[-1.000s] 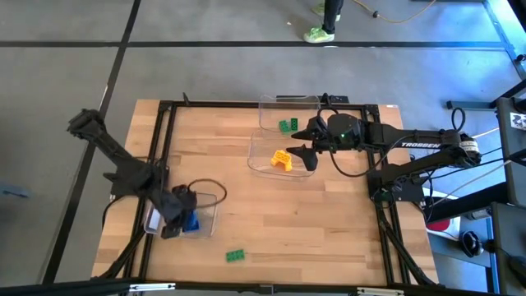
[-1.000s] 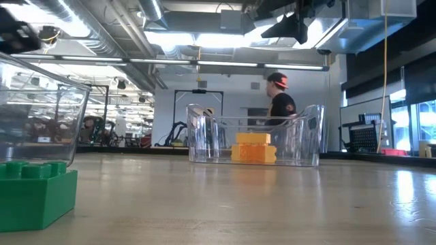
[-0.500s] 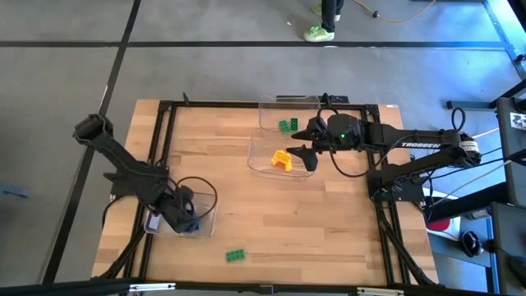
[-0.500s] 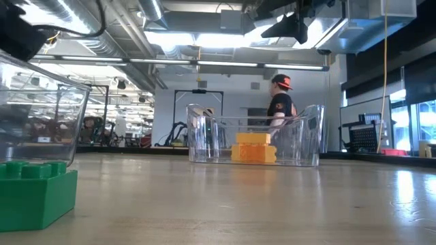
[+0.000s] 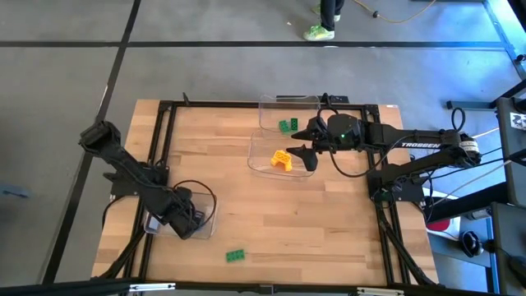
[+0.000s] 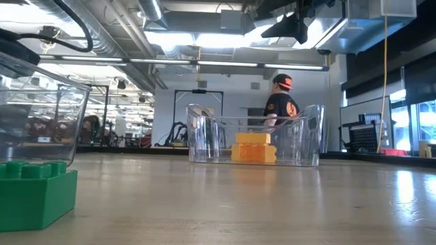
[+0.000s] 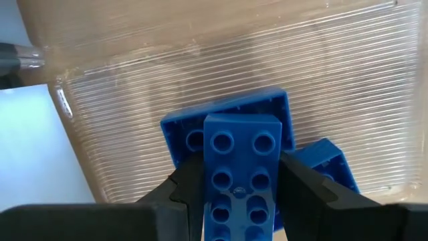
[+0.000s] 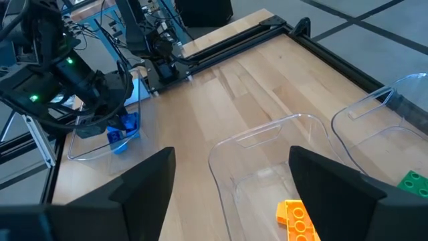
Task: Sort & place blocks by color
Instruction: Put the blue game piece into the bottom bottom transparent bin, then put the green game piece into the top transparent bin
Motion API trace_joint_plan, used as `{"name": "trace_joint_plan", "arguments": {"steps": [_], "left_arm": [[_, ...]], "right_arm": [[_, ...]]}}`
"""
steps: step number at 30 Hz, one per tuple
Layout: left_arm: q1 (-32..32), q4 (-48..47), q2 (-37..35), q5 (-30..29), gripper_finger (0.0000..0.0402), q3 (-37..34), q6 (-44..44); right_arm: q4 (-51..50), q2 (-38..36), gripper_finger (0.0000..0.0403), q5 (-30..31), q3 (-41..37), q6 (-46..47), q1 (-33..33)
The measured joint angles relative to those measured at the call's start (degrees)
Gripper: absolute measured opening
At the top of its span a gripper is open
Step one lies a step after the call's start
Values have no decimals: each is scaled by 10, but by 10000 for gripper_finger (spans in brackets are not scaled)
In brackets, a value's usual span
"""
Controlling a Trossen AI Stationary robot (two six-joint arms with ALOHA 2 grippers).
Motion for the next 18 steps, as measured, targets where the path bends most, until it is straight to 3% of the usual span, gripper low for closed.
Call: {"name": "trace_joint_plan", "arguments": {"steps": [4, 12, 18], "left_arm": [[0, 1, 0, -3, 135, 0, 0], [0, -1, 0, -6, 235, 0, 2], [0, -2, -14, 0, 276, 0, 7]], "right_arm": [[0, 0, 294, 0, 0, 0, 0], [-3, 0, 294, 0, 0, 0, 0], [-4, 0, 294, 0, 0, -1, 0]]}}
